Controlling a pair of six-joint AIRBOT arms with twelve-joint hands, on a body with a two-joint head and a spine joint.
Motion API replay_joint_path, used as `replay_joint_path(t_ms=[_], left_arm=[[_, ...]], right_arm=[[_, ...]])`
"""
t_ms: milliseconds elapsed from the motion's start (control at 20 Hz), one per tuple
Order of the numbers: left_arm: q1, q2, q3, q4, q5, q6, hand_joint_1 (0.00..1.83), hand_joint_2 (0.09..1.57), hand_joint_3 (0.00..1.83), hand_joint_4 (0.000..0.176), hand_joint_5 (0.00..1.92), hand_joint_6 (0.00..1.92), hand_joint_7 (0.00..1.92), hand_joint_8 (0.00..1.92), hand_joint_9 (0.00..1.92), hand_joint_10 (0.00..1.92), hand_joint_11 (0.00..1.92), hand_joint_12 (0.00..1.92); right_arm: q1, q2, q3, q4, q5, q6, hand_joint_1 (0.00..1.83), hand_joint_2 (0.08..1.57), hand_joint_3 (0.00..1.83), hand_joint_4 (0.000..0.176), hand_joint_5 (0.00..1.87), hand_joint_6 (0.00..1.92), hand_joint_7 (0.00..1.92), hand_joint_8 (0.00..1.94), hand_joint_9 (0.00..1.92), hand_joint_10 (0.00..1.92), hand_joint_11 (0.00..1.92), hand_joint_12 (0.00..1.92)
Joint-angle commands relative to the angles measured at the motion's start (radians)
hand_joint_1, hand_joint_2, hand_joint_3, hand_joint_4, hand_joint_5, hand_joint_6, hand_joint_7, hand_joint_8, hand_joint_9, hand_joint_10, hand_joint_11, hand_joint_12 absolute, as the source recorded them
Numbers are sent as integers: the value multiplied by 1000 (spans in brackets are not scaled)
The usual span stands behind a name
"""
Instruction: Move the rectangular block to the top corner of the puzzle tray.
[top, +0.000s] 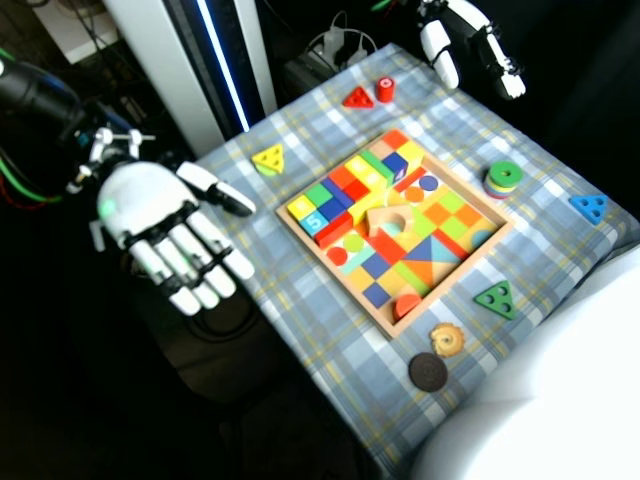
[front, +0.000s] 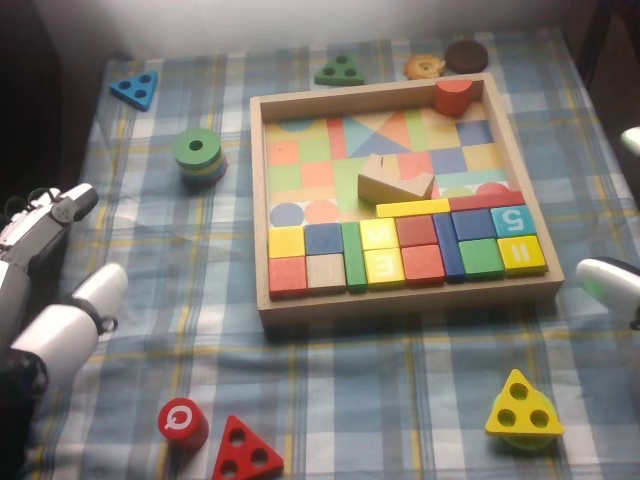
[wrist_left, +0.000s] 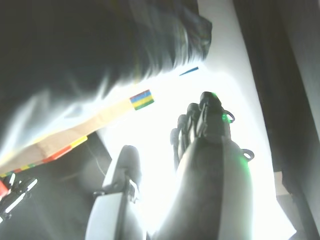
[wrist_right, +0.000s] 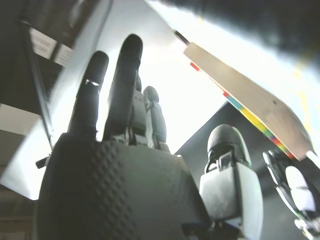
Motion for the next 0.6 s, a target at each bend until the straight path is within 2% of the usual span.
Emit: replay_joint_path(t_ms=[0,50,100,150,200,250,300,350,400,450,550], left_arm=[[-9,6,4,36,-115,-5,520,1395,8,72,328,5,131,0,28,1,0,0],[-9,6,6,35,-108,-6,520,1391,4,70,340,9,138,3,30,2,0,0],[-9,7,6,35,-106,-6,521,1390,3,77,338,7,139,3,32,3,0,0],[-10,8,3,35,-105,-7,519,1392,3,61,340,7,142,4,36,4,0,0],[-10,9,1,35,-106,-7,533,1391,2,48,347,7,146,4,41,5,0,0],[-9,9,-1,35,-107,-7,540,1393,3,53,344,5,145,3,39,4,0,0],[-9,9,-1,35,-107,-7,555,1393,1,68,335,1,141,1,35,2,0,0],[-9,10,0,33,-106,-7,558,1392,1,69,336,2,144,2,38,3,0,0],[-9,10,0,32,-103,-7,545,1390,0,65,341,2,151,3,50,7,0,0],[-9,10,0,32,-101,-7,544,1390,0,62,341,2,149,2,47,5,0,0],[-9,10,0,33,-100,-6,565,1389,0,57,345,3,149,1,45,4,0,0]], right_arm=[[11,8,8,-34,102,3,0,1054,11,68,240,0,157,0,56,3,6,38],[16,18,10,-49,86,6,0,1057,0,56,252,1,189,7,103,1,0,202],[17,24,13,-60,76,18,0,1059,0,59,246,4,199,4,119,2,0,297],[18,35,22,-80,62,58,0,1067,0,51,247,3,208,3,134,4,0,371],[18,46,35,-103,49,111,13,1078,1,36,243,0,197,2,131,2,0,361],[19,63,51,-131,29,168,2,1075,0,30,237,0,187,0,129,0,0,356],[27,83,55,-152,10,180,0,1078,0,51,223,0,193,1,142,3,0,330],[36,107,55,-181,-12,180,0,1086,2,60,182,7,177,4,114,8,0,181],[49,130,56,-220,-37,180,0,1115,11,51,182,8,171,2,81,9,0,35],[86,170,63,-284,-104,187,43,1116,8,91,205,14,200,11,89,14,28,15],[115,195,79,-338,-151,232,42,1121,9,94,183,4,173,2,55,3,24,15]])
